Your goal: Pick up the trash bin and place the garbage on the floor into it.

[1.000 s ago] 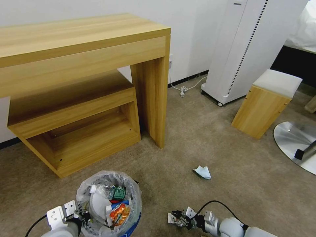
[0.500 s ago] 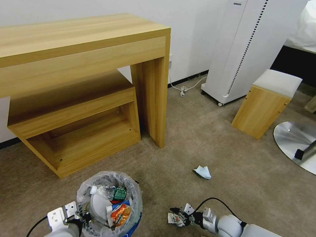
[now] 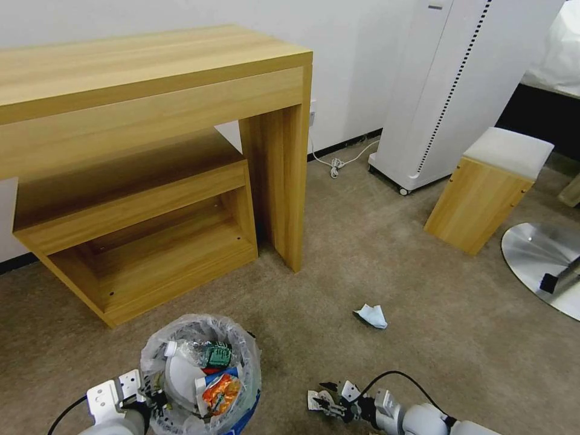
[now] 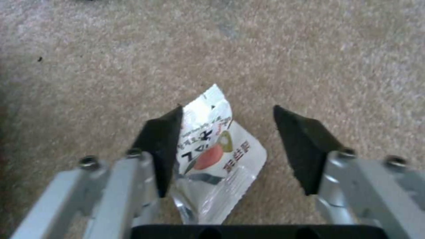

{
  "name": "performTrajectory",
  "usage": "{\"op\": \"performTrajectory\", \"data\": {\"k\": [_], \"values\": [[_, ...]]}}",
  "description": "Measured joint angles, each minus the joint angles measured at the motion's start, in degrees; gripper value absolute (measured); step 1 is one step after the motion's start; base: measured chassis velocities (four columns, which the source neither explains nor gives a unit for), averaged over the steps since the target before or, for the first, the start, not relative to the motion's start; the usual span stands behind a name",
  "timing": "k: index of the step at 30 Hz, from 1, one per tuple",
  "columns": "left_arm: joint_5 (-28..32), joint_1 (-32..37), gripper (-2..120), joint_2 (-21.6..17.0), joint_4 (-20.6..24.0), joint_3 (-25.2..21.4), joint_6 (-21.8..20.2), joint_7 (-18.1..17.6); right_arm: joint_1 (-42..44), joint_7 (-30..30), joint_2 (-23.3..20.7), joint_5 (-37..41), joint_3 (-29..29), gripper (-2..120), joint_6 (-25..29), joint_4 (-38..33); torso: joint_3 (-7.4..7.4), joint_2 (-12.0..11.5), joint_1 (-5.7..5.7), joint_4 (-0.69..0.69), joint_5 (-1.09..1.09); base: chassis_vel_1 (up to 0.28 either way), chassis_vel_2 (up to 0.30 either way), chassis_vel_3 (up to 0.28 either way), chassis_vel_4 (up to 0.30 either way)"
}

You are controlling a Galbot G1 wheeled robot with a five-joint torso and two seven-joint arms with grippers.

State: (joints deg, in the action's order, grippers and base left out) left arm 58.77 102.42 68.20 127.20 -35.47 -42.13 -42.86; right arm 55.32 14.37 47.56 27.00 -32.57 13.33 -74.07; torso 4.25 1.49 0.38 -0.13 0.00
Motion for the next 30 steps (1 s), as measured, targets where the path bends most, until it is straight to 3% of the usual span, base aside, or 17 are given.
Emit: {"op": "performTrajectory", "data": {"k": [7,10,30], "values": [[-0.1,0.1,0,0.0,-0.1,0.0,0.0,0.0,1.0,0.0,-0.1,0.3,0.5,81,-0.1,-0.3,0.0,0.0,0.0,0.0,0.01,0.0,0.0,0.0,0.0],[-0.1,0.2,0,0.0,-0.1,0.0,0.0,0.0,1.7,-0.1,0.5,0.5,1.0,97,-0.2,0.3,0.0,0.0,0.0,0.0,0.01,0.0,0.0,0.0,0.0],[-1.0,0.6,0,0.3,-0.1,0.4,0.0,0.0,3.0,-0.5,1.4,1.3,1.9,100,-0.8,0.9,0.0,0.0,-0.01,0.01,0.03,0.0,0.0,0.0,0.0]]}}
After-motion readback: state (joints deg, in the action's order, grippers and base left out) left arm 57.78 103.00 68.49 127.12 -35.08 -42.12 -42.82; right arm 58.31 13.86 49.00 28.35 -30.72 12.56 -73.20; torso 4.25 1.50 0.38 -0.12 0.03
